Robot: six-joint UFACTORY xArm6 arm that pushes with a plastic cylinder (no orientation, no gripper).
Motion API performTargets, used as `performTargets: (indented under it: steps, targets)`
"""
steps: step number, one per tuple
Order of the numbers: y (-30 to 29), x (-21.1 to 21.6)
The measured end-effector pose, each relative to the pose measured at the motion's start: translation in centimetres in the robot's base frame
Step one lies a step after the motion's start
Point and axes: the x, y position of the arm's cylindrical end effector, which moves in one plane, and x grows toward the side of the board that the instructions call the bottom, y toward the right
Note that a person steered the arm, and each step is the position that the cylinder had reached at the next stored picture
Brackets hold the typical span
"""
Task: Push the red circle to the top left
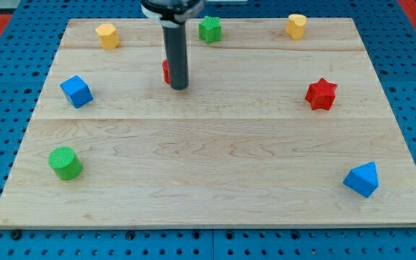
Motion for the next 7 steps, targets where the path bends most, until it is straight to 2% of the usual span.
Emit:
performTargets:
  steps: [1,3,4,6,7]
  targets:
    - [-2.2,-2.9]
    - [-0.5,-6.3]
    - [-5.0,-9.9]
    - [-5.8,-9.8]
    - [-7.4,-7.6]
